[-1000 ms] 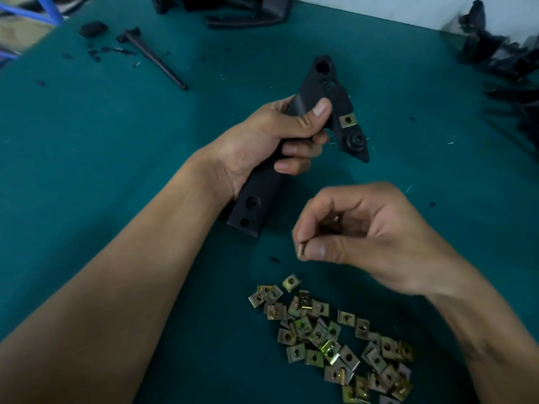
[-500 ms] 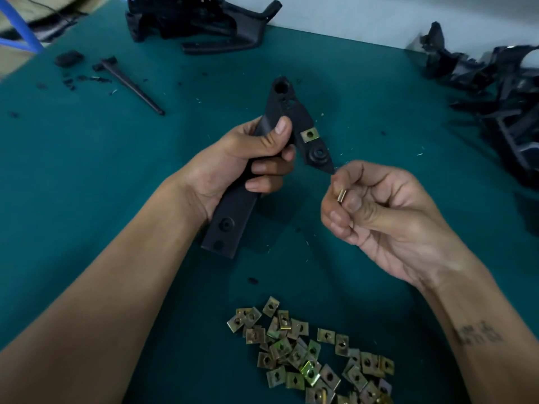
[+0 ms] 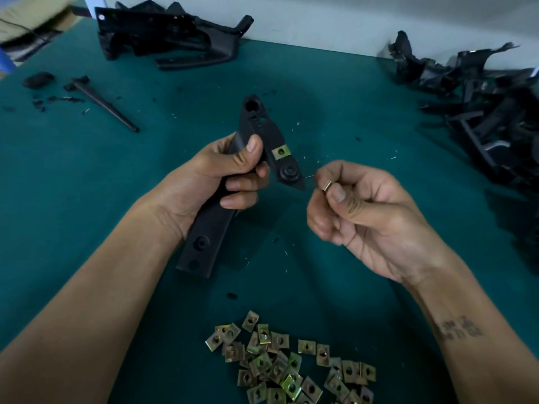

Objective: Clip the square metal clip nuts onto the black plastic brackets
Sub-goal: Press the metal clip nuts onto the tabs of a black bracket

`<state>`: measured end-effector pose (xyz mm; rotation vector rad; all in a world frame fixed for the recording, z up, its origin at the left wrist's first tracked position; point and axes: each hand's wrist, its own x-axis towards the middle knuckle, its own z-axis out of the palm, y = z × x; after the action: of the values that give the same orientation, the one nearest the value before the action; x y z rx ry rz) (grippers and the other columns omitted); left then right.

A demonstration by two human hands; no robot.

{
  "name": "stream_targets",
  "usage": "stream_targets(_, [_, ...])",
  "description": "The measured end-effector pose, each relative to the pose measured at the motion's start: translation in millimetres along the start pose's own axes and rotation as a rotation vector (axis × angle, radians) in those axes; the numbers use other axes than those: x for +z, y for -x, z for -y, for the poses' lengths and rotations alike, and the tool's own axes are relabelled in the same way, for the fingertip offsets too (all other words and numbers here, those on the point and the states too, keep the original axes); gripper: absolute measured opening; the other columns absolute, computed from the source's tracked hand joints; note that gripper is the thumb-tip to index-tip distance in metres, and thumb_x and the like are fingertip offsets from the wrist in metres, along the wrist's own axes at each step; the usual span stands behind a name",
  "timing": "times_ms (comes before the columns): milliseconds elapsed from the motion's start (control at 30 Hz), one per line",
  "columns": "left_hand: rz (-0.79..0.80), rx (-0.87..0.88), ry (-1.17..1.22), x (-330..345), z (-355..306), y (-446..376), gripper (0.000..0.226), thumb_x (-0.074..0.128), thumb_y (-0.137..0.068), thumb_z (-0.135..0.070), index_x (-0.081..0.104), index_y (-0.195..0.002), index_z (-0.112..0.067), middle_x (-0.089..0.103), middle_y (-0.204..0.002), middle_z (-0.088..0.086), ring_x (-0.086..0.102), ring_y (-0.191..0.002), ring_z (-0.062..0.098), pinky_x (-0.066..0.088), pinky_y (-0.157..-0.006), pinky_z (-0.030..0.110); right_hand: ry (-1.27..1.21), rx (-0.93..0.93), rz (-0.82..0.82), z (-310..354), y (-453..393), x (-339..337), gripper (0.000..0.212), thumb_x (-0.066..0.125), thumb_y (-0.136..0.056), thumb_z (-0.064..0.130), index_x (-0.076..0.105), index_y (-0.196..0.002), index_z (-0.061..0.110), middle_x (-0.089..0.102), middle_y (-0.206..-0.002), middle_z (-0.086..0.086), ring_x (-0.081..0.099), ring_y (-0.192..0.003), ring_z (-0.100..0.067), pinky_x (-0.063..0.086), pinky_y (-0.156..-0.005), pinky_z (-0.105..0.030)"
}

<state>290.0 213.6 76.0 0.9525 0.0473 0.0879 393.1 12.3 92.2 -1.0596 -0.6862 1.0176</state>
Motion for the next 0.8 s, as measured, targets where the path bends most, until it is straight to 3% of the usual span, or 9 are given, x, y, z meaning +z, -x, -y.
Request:
stream_targets(233, [0.109, -0.035, -0.045, -1.4, 2.5, 0.4, 0.032, 0.082, -0.074, -0.029, 0.058, -0.075, -0.008, 0.053, -0.07, 0.005, 0.035, -0.046, 0.001, 0.029, -0.035, 0.012, -0.059, -0.22, -0.227, -0.6, -4.3, 2.8, 0.013, 0.07, -0.077, 0.003, 0.076, -0.088, 0.005, 0.071, -0.074, -0.009, 0.069, -0.07, -0.018, 0.054, -0.065, -0.019])
stream_targets(433, [0.272, -0.14, -0.118, -0.2, 6.1, 1.9, 0.031, 0.08, -0.079, -0.028, 0.06, -0.087, -0.006, 0.057, -0.072, 0.003, 0.035, -0.047, 0.002, 0.03, -0.037, 0.014, -0.047, -0.237, -0.315, -0.4, -6.0, 9.4, 0.015, 0.064, -0.081, -0.003, 0.075, -0.09, 0.002, 0.075, -0.078, -0.012, 0.074, -0.075, -0.019, 0.057, -0.077, -0.02])
stream_targets(567, [0.298, -0.209, -0.182, 1.4, 7.8, 3.8, 0.054, 0.081, -0.079, -0.03, 0.054, -0.109, 0.005, 0.055, -0.073, 0.003, 0.034, -0.047, 0.002, 0.033, -0.039, 0.014, -0.01, -0.197, -0.348, -0.9, -7.4, 13.4, 0.007, 0.053, -0.094, 0.002, 0.059, -0.091, 0.002, 0.069, -0.069, -0.009, 0.067, -0.064, -0.016, 0.054, -0.066, -0.019])
stream_targets(667, [0.292, -0.205, -0.233, 2.6, 8.4, 4.0, 0.044, 0.082, -0.078, -0.031, 0.054, -0.095, -0.002, 0.055, -0.074, 0.005, 0.034, -0.046, 0.002, 0.033, -0.039, 0.015, 0.015, -0.165, -0.361, 1.1, -6.5, 13.5, 0.007, 0.057, -0.089, 0.01, 0.06, -0.089, 0.004, 0.061, -0.067, -0.009, 0.058, -0.058, -0.017, 0.048, -0.054, -0.02])
stream_targets(800, [0.298, -0.204, -0.239, 3.5, 8.4, 4.7, 0.041, 0.081, -0.078, -0.031, 0.052, -0.093, -0.005, 0.055, -0.072, 0.002, 0.034, -0.046, 0.002, 0.032, -0.039, 0.015, -0.012, -0.138, -0.381, 4.2, -4.1, 10.8, 0.006, 0.063, -0.083, 0.008, 0.066, -0.088, 0.005, 0.056, -0.059, -0.008, 0.048, -0.043, -0.014, 0.037, -0.037, -0.015])
